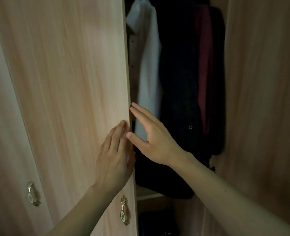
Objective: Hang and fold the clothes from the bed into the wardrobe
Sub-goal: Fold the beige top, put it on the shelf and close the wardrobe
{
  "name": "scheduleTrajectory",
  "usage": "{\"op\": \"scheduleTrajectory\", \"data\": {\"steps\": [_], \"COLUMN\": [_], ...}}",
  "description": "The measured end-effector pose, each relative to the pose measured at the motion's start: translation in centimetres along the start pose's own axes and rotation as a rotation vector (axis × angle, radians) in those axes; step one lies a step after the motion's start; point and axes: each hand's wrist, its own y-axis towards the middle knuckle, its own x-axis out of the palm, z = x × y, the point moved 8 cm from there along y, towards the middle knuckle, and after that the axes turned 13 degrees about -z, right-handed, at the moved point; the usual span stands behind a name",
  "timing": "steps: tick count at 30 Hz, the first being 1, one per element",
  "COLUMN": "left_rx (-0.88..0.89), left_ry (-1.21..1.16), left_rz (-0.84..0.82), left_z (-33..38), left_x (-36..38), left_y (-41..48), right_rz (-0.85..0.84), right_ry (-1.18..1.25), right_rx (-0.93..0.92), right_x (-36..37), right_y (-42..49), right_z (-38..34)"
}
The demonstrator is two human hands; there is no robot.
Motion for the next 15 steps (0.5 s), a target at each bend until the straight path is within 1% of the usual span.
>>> {"op": "scheduleTrajectory", "data": {"steps": [5, 9, 11, 14, 15], "left_rx": [0.013, -0.028, -0.033, -0.017, -0.037], "left_ry": [-0.027, -0.043, -0.069, -0.122, -0.136], "left_rz": [-0.099, -0.174, -0.145, -0.089, -0.104], "left_z": [-0.6, -1.0, -1.0, -0.5, -0.8], "left_x": [1.5, 3.3, 3.3, 2.8, 3.2], "left_y": [1.1, 2.2, 2.6, 2.6, 2.6], "right_rz": [0.025, 0.051, 0.091, 0.205, 0.243], "right_ry": [-0.091, -0.279, -0.392, -0.550, -0.604], "right_rx": [0.143, 0.307, 0.400, 0.559, 0.607], "right_x": [-0.3, -2.2, -4.0, -8.2, -9.8], "right_y": [-2.8, -7.3, -10.1, -14.6, -16.0], "right_z": [1.6, 3.1, 3.7, 4.4, 4.4]}}
